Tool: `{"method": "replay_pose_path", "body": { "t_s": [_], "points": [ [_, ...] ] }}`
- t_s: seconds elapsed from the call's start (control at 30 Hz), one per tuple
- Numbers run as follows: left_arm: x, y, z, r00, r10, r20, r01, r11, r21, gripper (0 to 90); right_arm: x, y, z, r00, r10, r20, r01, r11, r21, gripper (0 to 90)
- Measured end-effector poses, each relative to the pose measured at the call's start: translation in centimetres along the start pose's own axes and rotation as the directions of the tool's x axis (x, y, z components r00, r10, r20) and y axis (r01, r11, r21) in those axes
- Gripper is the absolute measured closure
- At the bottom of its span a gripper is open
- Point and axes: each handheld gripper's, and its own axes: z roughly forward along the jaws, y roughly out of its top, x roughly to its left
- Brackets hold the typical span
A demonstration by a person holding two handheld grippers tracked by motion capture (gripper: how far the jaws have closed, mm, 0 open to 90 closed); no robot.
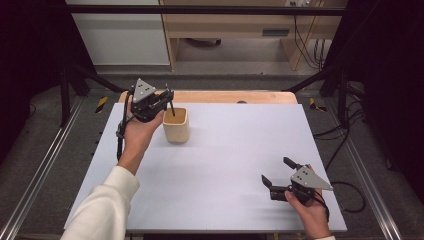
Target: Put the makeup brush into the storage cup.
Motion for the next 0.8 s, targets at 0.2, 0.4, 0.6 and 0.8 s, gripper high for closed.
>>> {"method": "replay_pose_path", "body": {
  "t_s": [0.2,0.4,0.6,0.8],
  "points": [
    [0.2,-0.1,0.3,1.0,-0.009,-0.002,0.009,0.9999,-0.007,83.2,0.1,0.0,0.0,1.0,0.002,-0.004,-0.002,1.0,-0.002,4.7],
    [0.4,-0.4,0.6,0.9999,-0.008,-0.012,0.008,1.0,0.004,83.2,0.0,0.0,0.0,1.0,0.002,-0.003,-0.002,1.0,-0.002,4.6],
    [0.4,-1.2,1.0,0.9999,-0.006,-0.014,0.007,0.9998,0.021,83.2,0.0,0.1,0.0,1.0,0.006,-0.008,-0.006,1.0,-0.008,4.7],
    [0.5,-1.9,1.2,0.9997,-0.007,-0.022,0.008,0.9994,0.035,83.2,0.2,0.1,0.1,0.9999,0.003,-0.014,-0.004,1.0,-0.006,4.7]
  ]
}}
